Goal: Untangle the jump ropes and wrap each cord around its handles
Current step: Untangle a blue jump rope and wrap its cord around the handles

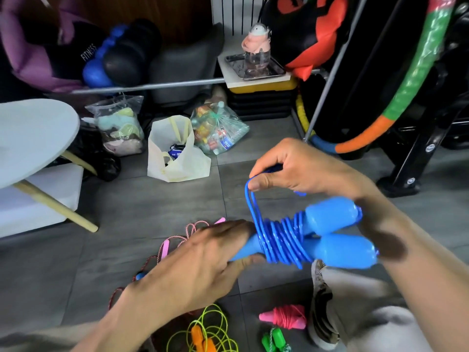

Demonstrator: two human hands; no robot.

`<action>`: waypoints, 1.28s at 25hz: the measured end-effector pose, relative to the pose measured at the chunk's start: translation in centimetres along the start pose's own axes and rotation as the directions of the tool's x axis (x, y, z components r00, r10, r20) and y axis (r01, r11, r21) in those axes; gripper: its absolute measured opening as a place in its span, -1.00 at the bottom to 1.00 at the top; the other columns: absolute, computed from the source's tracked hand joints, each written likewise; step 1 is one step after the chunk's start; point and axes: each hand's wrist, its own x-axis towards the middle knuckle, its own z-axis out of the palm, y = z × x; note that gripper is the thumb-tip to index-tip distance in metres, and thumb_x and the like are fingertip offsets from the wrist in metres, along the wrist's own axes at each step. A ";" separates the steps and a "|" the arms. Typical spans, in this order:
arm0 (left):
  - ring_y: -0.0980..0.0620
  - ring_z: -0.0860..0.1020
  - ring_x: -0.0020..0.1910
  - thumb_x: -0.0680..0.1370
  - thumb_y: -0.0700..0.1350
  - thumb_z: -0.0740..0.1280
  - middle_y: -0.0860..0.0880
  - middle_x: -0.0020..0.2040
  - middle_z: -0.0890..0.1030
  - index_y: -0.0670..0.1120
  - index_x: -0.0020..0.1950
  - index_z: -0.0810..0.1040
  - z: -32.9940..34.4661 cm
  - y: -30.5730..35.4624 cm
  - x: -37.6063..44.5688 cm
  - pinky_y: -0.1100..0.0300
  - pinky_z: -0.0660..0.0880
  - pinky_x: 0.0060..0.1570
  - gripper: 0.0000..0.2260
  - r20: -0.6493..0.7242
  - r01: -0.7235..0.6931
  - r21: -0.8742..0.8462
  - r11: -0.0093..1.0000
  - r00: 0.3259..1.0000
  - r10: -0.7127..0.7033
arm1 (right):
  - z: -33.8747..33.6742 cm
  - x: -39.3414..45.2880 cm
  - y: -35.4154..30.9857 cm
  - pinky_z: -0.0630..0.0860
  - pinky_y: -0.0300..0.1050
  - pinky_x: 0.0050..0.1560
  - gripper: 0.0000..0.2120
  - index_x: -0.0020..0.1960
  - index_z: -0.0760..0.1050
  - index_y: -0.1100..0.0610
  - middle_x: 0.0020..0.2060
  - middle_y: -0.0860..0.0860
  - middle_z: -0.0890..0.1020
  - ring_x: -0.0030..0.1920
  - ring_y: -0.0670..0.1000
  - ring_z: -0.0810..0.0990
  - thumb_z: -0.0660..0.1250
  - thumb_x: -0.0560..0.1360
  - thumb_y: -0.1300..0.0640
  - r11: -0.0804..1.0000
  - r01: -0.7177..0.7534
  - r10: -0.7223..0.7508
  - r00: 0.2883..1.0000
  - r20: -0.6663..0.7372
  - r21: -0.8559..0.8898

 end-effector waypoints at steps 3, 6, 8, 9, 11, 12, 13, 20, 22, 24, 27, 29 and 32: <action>0.31 0.40 -0.41 0.52 0.14 0.28 0.27 -0.34 0.47 0.07 -0.19 0.40 -1.0 0.3 0.2 0.51 0.25 -0.41 -0.81 -0.224 0.216 -0.122 0.969 0.945 -0.239 | 2.9 0.4 4.8 0.50 -0.23 -0.27 -0.82 0.15 0.58 0.02 -0.18 0.01 0.68 -0.26 -0.17 0.55 0.29 0.60 0.18 0.961 -0.246 0.245 0.969 0.018 0.130; 0.16 0.39 -0.50 0.56 0.03 0.31 0.10 -0.41 0.50 -0.01 -0.28 0.42 -2.9 -2.0 1.0 0.34 0.29 -0.49 -0.75 -0.502 0.415 -0.237 0.878 0.722 -0.476 | 3.7 1.3 0.7 0.25 -0.33 -0.42 -0.80 -0.05 0.65 0.00 -0.55 -0.22 0.40 -0.51 -0.20 0.35 0.26 0.62 0.13 0.985 -0.093 0.118 0.977 -0.176 0.142; 0.04 0.46 -0.47 0.60 -0.05 0.29 0.02 -0.43 0.49 -0.06 -0.22 0.42 -3.2 -3.5 1.4 0.15 0.29 -0.43 -0.79 -0.618 0.511 -0.066 0.857 0.653 -0.437 | 5.6 1.5 -2.4 0.23 -0.29 -0.41 -0.86 0.04 0.64 0.04 -0.50 -0.15 0.41 -0.47 -0.18 0.32 0.31 0.58 0.12 0.969 -0.018 0.044 0.994 -0.101 0.245; -0.13 0.50 -0.43 0.59 -0.07 0.28 -0.06 -0.40 0.52 -0.12 -0.17 0.41 -3.0 -4.1 1.5 0.12 0.26 -0.43 -0.81 -0.639 0.561 0.100 0.822 0.669 -0.379 | 6.7 1.4 -2.6 0.28 -0.27 -0.37 -0.88 0.04 0.61 0.04 -0.43 -0.12 0.46 -0.43 -0.17 0.37 0.33 0.54 0.12 0.940 -0.020 0.045 0.997 -0.067 0.339; -0.27 0.53 -0.41 0.51 -0.19 0.35 -0.20 -0.36 0.53 -0.19 -0.13 0.40 -1.9 -4.4 1.7 0.08 0.29 -0.47 -0.85 -0.602 0.594 0.343 0.728 0.734 -0.315 | 7.9 0.9 -3.8 0.33 -0.35 -0.36 -0.83 0.03 0.58 0.08 -0.28 -0.03 0.56 -0.39 -0.18 0.44 0.39 0.49 0.03 0.819 -0.135 0.166 0.986 -0.005 0.558; -0.26 0.54 -0.40 0.44 -0.27 0.39 -0.21 -0.36 0.53 -0.20 -0.14 0.40 -1.4 -4.3 1.7 0.06 0.34 -0.50 -0.84 -0.569 0.600 0.404 0.691 0.756 -0.324 | 8.1 0.9 -3.9 0.30 -0.37 -0.42 -0.73 0.02 0.59 0.11 -0.25 -0.01 0.58 -0.43 -0.18 0.40 0.39 0.49 -0.08 0.690 -0.187 0.264 0.965 -0.002 0.699; -0.24 0.53 -0.40 0.37 -0.33 0.41 -0.20 -0.35 0.52 -0.21 -0.16 0.41 -0.8 -4.1 1.8 0.07 0.38 -0.52 -0.82 -0.543 0.597 0.455 0.661 0.774 -0.325 | 7.9 0.7 -4.0 0.25 -0.36 -0.49 -0.61 0.00 0.60 0.13 -0.28 0.00 0.57 -0.49 -0.16 0.33 0.37 0.46 -0.20 0.564 -0.212 0.369 0.929 -0.014 0.799; -0.18 0.51 -0.39 0.29 -0.29 0.44 -0.11 -0.32 0.49 -0.18 -0.14 0.43 1.7 -3.1 1.9 0.10 0.39 -0.47 -0.75 -0.445 0.458 0.527 0.716 0.866 -0.226 | 9.2 0.7 -3.9 0.12 -0.28 -0.53 -0.55 -0.30 0.41 0.21 -0.47 0.06 0.29 -0.46 -0.03 0.22 0.49 0.40 -0.14 0.519 -0.206 0.673 0.697 -0.248 0.830; -0.13 0.57 -0.27 0.35 -0.11 0.52 0.00 -0.24 0.55 -0.10 0.07 0.45 0.3 -2.7 1.5 0.14 0.37 -0.36 -0.62 -0.394 0.570 0.243 0.785 0.797 -0.457 | 8.7 0.8 -3.7 0.15 -0.26 -0.47 -0.45 -0.31 0.46 0.35 -0.47 0.06 0.32 -0.47 -0.04 0.24 0.47 0.42 -0.15 0.571 -0.190 0.619 0.739 -0.267 0.798; -0.03 0.63 -0.10 0.34 0.04 0.52 0.03 -0.10 0.64 0.06 0.38 0.33 -1.9 -2.4 1.1 0.14 0.50 -0.11 -0.34 -0.073 0.582 -0.334 0.741 0.768 -0.636 | 8.0 0.6 -3.9 0.18 -0.35 -0.49 -0.53 -0.30 0.57 0.30 -0.51 0.02 0.37 -0.54 -0.10 0.27 0.42 0.47 -0.13 0.580 -0.172 0.535 0.818 -0.213 0.796; -0.10 0.64 -0.03 0.32 -0.15 0.53 -0.14 0.03 0.66 0.04 0.37 0.41 -4.4 -2.4 1.1 0.08 0.58 -0.04 -0.35 0.132 0.361 -0.838 0.410 0.862 -0.490 | 6.9 -0.2 -4.8 0.24 -0.44 -0.56 -0.68 -0.34 0.53 0.20 -0.54 0.03 0.40 -0.60 -0.16 0.32 0.32 0.54 0.09 0.480 -0.032 0.277 0.954 -0.117 0.877; -0.16 0.62 -0.09 0.29 -0.26 0.53 -0.24 -0.04 0.64 0.06 0.23 0.55 -4.6 -2.2 1.2 0.05 0.60 -0.12 -0.45 0.109 0.320 -0.864 0.389 0.873 -0.475 | 6.7 -0.5 -5.2 0.31 -0.46 -0.53 -0.79 -0.22 0.54 0.23 -0.52 -0.03 0.52 -0.57 -0.19 0.41 0.24 0.53 0.16 0.464 0.005 0.071 0.997 -0.042 0.886; -0.17 0.57 -0.26 0.25 -0.23 0.49 -0.27 -0.22 0.60 0.05 0.23 0.57 -3.7 -1.8 0.9 0.03 0.55 -0.23 -0.44 0.128 0.329 -0.842 0.427 0.892 -0.434 | 6.6 -0.7 -5.4 0.35 -0.49 -0.48 -0.81 -0.16 0.53 0.20 -0.52 -0.11 0.56 -0.55 -0.21 0.46 0.18 0.52 0.16 0.507 -0.025 -0.063 0.996 0.066 0.862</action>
